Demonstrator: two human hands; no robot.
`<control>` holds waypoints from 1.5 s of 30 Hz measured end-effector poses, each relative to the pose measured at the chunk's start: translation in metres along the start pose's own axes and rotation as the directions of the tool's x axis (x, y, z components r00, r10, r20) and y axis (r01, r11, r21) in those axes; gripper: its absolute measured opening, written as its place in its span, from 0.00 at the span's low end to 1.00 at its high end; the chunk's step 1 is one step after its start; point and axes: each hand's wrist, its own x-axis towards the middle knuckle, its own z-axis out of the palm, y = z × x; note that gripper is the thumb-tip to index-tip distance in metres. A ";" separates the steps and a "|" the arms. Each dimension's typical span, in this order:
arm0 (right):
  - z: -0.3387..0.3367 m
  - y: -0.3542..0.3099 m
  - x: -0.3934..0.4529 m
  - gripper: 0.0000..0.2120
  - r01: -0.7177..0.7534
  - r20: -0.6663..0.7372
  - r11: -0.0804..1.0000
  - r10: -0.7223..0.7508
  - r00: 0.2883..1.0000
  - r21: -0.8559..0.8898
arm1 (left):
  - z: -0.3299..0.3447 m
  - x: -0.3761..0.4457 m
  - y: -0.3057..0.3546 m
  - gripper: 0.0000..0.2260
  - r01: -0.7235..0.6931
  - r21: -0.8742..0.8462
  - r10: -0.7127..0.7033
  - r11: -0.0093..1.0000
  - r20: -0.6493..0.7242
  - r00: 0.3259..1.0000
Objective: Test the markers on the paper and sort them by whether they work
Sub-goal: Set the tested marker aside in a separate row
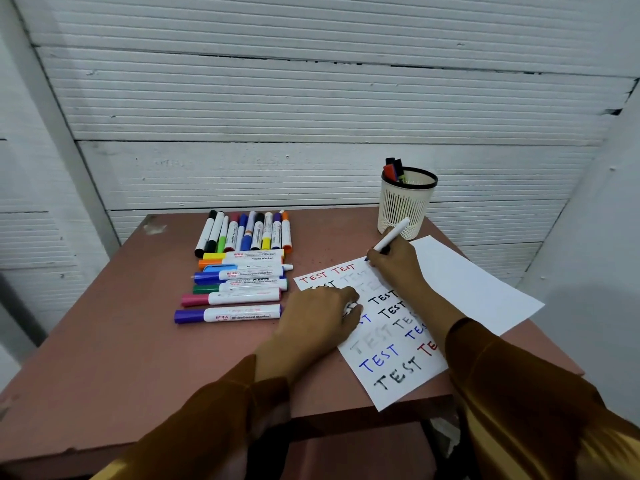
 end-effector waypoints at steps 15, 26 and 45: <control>-0.012 -0.021 -0.006 0.10 -0.145 0.085 0.796 0.117 0.989 0.588 | -0.009 -0.005 0.003 0.20 -0.020 -0.355 -0.068 0.935 -0.236 0.969; -0.016 -0.038 -0.037 0.16 -0.044 0.105 0.707 -0.043 0.994 0.706 | -0.002 -0.001 -0.002 0.16 0.136 -0.442 -0.257 0.887 -0.228 0.939; -0.025 -0.032 -0.057 0.06 -0.101 0.337 0.780 -0.147 0.930 0.618 | -0.013 -0.005 -0.010 0.15 0.169 -0.513 -0.422 0.841 -0.427 0.800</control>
